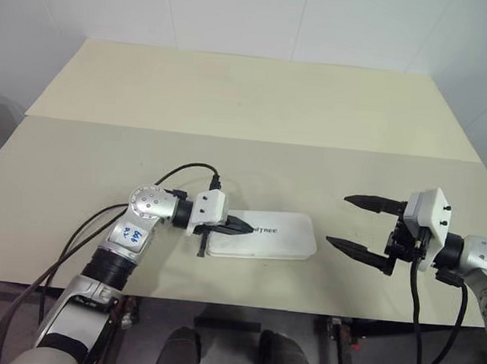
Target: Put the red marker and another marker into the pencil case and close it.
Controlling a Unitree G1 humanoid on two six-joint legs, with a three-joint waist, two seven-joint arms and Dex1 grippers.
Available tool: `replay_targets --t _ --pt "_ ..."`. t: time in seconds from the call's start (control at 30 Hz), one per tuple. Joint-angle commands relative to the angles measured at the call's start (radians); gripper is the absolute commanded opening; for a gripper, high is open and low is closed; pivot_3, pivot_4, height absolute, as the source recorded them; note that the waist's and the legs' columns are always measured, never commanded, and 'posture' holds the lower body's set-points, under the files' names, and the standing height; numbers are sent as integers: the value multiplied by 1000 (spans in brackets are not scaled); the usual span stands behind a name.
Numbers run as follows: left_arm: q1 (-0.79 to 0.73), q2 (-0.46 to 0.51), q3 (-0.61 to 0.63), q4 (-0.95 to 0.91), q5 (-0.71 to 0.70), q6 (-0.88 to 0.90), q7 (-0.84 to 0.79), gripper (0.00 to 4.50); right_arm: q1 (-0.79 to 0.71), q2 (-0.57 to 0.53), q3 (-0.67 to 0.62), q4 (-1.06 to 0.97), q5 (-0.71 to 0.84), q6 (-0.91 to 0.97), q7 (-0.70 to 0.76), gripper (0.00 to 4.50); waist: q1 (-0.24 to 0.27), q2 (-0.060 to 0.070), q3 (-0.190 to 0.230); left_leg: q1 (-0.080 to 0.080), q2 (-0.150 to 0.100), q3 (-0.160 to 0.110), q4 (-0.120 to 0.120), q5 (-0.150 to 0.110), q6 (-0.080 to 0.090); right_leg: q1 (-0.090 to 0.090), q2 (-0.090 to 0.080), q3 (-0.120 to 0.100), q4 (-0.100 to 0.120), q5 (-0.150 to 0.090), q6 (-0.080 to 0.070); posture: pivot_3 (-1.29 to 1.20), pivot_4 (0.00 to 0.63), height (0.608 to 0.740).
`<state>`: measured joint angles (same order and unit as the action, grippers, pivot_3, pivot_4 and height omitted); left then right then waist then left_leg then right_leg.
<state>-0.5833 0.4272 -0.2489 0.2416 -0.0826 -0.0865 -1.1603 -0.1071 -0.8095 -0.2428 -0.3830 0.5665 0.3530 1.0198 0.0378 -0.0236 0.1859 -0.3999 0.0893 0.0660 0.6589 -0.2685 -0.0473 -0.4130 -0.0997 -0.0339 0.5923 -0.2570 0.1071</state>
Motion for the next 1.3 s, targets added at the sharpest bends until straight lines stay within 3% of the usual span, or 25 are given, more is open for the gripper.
replay_targets --t 0.03,0.63,0.8,0.97,1.17,1.3 --pt "0 -15 -48 -9 50 34 37 17 -10 14 -8 -32 22 -9 -15 4500 1 1 -1 0 0 0 0 0 1 1 0 0 -2 0 -3 0 150 740" --pt "-25 -8 -110 -53 47 107 -5 17 84 90 4 27 -36 -166 8 4500 -3 1 -1 0 0 0 3 -2 3 2 0 0 -2 1 -4 0 150 740" --pt "-20 -53 26 -94 -110 217 51 17 95 100 11 25 -34 -171 3 4500 -12 1 0 -1 0 0 4 -2 3 2 0 0 -2 1 -5 0 150 740" --pt "34 -29 170 -202 -310 244 -14 17 78 104 21 23 -23 -151 -12 4500 -19 1 0 -2 0 0 3 -2 3 -1 0 0 -1 2 -2 0 150 740" --pt "145 111 267 -301 -405 325 -59 17 43 95 41 40 -16 -129 -3 4500 -21 1 0 -1 0 0 1 -2 3 -1 0 0 0 3 -1 0 150 740" --pt "248 202 365 -343 -421 323 -39 908 1 87 43 47 -8 -104 -3 4500 -17 1 0 -1 0 0 0 -2 2 -1 0 0 -1 1 -4 0 150 740"
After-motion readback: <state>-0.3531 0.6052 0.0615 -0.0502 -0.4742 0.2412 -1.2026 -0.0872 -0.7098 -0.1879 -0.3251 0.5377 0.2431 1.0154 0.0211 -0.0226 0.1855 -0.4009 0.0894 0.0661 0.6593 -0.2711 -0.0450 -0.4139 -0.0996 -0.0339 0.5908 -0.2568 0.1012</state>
